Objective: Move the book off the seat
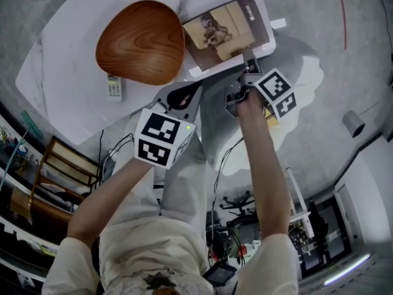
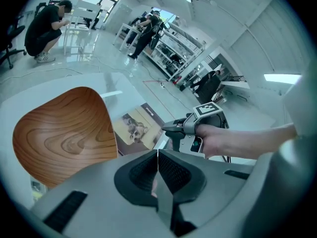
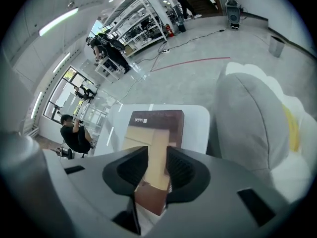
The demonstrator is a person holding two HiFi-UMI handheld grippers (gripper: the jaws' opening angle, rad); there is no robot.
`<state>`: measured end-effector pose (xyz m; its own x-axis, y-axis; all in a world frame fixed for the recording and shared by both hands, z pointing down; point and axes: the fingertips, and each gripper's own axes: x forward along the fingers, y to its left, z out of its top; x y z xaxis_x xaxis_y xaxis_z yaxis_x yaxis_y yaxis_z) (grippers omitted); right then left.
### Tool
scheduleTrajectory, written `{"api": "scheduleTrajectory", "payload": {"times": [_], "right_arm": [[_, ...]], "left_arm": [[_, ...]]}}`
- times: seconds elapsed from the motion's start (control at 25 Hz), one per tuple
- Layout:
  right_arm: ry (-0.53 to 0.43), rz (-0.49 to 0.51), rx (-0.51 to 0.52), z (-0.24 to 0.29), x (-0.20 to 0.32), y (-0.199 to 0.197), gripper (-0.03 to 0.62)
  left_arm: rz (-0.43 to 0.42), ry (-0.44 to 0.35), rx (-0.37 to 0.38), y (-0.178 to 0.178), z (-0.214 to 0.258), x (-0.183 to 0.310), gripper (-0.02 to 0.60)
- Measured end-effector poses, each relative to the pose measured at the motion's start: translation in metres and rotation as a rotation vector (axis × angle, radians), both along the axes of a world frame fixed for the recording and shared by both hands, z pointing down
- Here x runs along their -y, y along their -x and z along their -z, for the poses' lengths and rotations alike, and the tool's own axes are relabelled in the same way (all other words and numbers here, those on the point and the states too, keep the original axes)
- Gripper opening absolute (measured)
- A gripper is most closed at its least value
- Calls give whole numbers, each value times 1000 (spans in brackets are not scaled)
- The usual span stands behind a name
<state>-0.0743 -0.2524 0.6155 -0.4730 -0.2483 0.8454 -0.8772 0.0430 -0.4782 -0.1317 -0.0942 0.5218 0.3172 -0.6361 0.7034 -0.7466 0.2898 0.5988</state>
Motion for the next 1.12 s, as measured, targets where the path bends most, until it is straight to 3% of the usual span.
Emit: {"api": "scheduleTrajectory", "payload": {"times": [0.08,0.2,0.36,0.68,1.12], "right_arm": [[-8,3,8,4,-1,-2,78],[25,-25,59,8,-9,0,47],[36,16,94,30,-25,0,18],[49,43,170,103,-56,-15,12],[53,12,257,187,-94,-69,12]], "left_arm": [[3,-3,11,0,1,0,12],[15,-10,23,1,2,-1,12],[29,-15,32,0,14,-4,12],[7,-34,57,-24,67,-18,12],[-24,-48,113,-61,131,-45,12]]}}
